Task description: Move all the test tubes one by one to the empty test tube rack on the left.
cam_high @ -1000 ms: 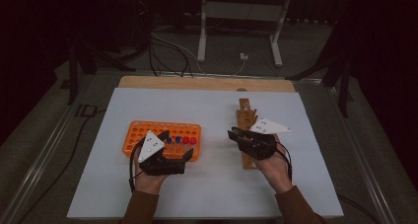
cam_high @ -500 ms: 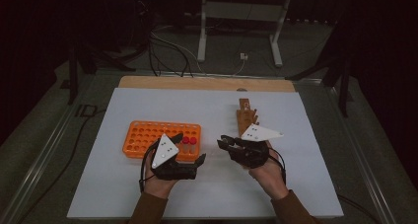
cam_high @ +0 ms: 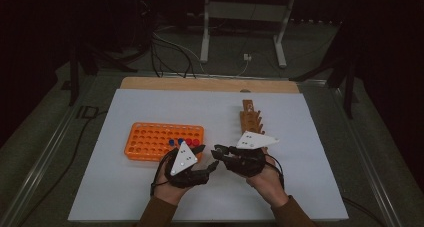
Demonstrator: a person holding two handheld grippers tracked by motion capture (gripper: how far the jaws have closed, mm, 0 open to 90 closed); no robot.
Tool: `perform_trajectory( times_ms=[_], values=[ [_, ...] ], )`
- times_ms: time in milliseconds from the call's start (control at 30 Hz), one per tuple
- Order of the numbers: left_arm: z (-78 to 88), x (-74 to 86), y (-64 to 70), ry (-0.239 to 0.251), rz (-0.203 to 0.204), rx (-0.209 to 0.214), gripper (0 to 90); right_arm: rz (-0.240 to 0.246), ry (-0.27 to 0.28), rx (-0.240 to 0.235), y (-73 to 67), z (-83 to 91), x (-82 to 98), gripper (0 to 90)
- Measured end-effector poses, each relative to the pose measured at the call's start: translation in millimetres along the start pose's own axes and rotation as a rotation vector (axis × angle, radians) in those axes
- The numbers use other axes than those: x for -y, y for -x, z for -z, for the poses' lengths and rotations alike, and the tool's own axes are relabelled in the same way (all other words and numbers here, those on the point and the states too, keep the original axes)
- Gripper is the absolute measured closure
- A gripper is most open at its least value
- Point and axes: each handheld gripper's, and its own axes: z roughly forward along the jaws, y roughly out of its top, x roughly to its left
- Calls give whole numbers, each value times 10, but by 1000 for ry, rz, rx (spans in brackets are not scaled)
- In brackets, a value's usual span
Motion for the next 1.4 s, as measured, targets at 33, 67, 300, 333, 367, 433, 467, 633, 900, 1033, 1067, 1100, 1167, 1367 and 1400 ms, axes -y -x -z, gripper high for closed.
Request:
perform_trajectory(
  times_ms=[33,67,300,333,367,433,467,633,900,1033,1067,1100,1167,1367,1400],
  values=[
    [-6,3,1,-4,0,9,457,3,-1,-4,-9,-7,2,759],
    [-12,7,1,-9,-1,18,499,4,-3,-11,-19,-13,3,759],
    [-26,28,-21,-36,5,57,700,17,-9,-23,-60,-36,5,758],
    [-28,28,-20,-39,4,61,709,18,-9,-22,-60,-36,5,759],
    [-31,27,-16,-41,0,64,719,17,-10,-23,-60,-37,6,759],
    [-34,25,-6,-47,-10,68,734,15,-11,-24,-60,-38,7,758],
    [-37,25,-3,-47,-9,72,740,15,-12,-25,-60,-37,7,758],
    [-27,43,-40,-52,2,64,757,10,31,-36,-16,8,1,600],
    [48,56,-132,-39,29,48,760,-38,63,11,154,101,19,339],
    [89,58,-165,-33,37,45,762,-43,69,43,205,132,33,259],
    [102,57,-175,-32,37,44,762,-44,74,51,215,137,38,238],
    [115,57,-184,-29,38,42,762,-44,78,54,225,144,42,219],
    [144,56,-207,-28,41,39,762,-45,87,63,245,159,50,173],
    [241,66,-293,-19,57,28,762,-59,109,94,302,200,72,90],
    [260,68,-307,-18,59,24,762,-63,108,102,313,205,78,76]
  ],
)
